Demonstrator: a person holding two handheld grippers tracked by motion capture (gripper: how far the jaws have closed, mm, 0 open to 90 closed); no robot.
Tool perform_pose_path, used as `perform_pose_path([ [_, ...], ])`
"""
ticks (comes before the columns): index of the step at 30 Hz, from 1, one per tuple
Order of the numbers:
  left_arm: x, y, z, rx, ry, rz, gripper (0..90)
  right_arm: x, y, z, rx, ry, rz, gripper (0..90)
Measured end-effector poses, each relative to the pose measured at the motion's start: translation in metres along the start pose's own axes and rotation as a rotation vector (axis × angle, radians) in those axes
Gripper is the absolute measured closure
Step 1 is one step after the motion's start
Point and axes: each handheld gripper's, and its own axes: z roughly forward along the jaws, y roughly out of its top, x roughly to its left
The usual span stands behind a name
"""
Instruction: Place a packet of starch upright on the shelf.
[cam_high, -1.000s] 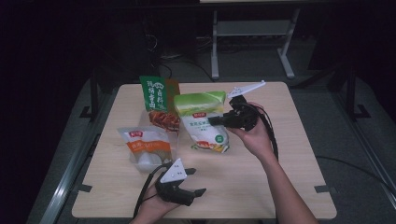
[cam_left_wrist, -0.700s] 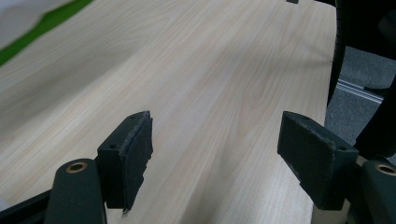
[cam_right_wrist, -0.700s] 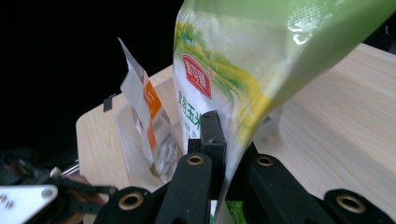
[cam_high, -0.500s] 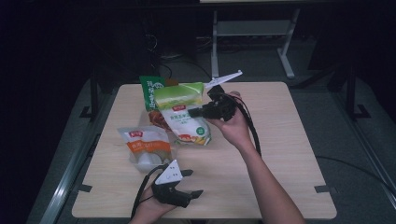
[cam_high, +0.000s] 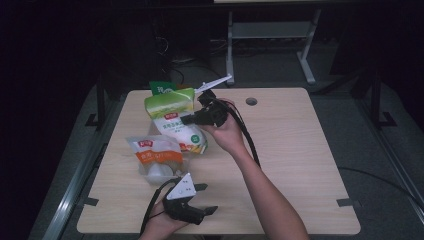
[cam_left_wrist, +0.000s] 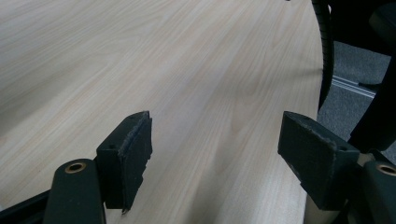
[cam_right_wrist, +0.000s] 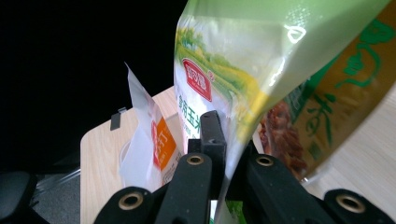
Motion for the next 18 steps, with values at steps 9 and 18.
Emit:
perform_pose_path([
  [9, 0.003, -0.003, 0.004, 0.02, -0.027, -0.004, 25.7, -0.002, 0.002, 0.03, 0.005, 0.024, 0.005, 90.0],
  [18, 0.002, -0.004, 0.006, 0.023, -0.045, -0.006, 24.5, -0.005, -0.001, 0.063, 0.038, 0.04, 0.012, 89.9],
])
